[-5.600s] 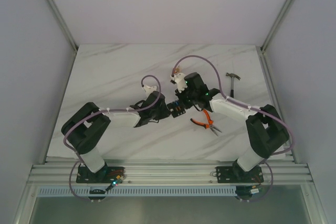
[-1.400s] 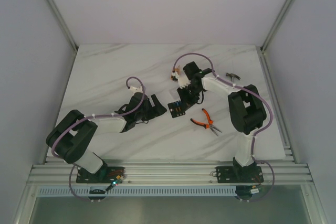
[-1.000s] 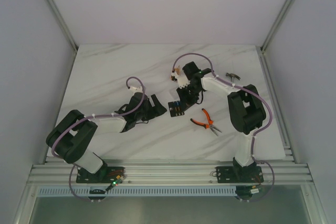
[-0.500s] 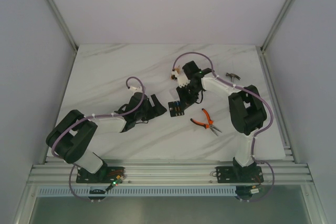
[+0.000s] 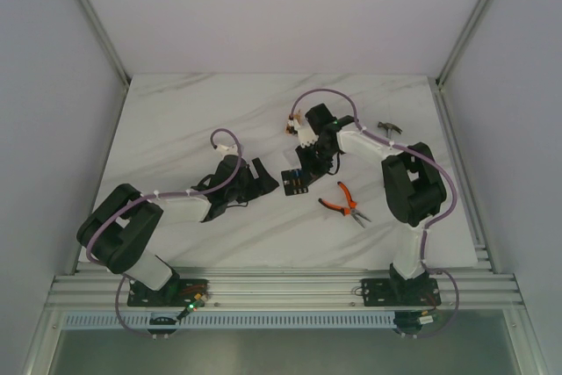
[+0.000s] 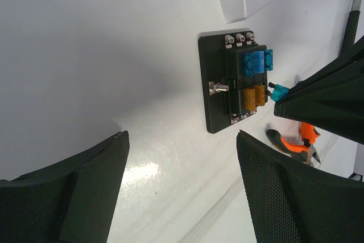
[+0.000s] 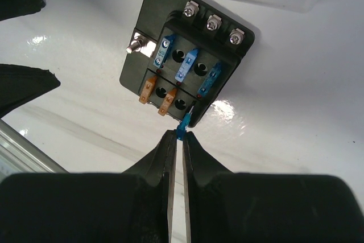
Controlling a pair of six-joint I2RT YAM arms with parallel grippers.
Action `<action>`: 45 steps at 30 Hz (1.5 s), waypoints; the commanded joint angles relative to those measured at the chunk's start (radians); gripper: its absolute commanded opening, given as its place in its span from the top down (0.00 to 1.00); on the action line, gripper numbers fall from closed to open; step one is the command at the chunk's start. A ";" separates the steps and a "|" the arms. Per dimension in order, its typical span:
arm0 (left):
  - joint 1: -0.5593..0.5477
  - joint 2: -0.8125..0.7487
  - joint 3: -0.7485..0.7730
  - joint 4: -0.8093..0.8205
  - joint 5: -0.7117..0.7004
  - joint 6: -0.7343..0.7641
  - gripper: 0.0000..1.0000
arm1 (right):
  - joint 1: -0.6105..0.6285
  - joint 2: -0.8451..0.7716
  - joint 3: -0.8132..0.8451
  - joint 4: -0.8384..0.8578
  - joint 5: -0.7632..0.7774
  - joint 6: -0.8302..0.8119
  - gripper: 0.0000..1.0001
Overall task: Snap on the fuse box
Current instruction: Install the fuse at the fuse box base.
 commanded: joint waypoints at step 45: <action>0.003 0.021 -0.024 -0.044 0.028 -0.005 0.14 | -0.044 -0.044 -0.039 -0.025 -0.004 -0.037 1.00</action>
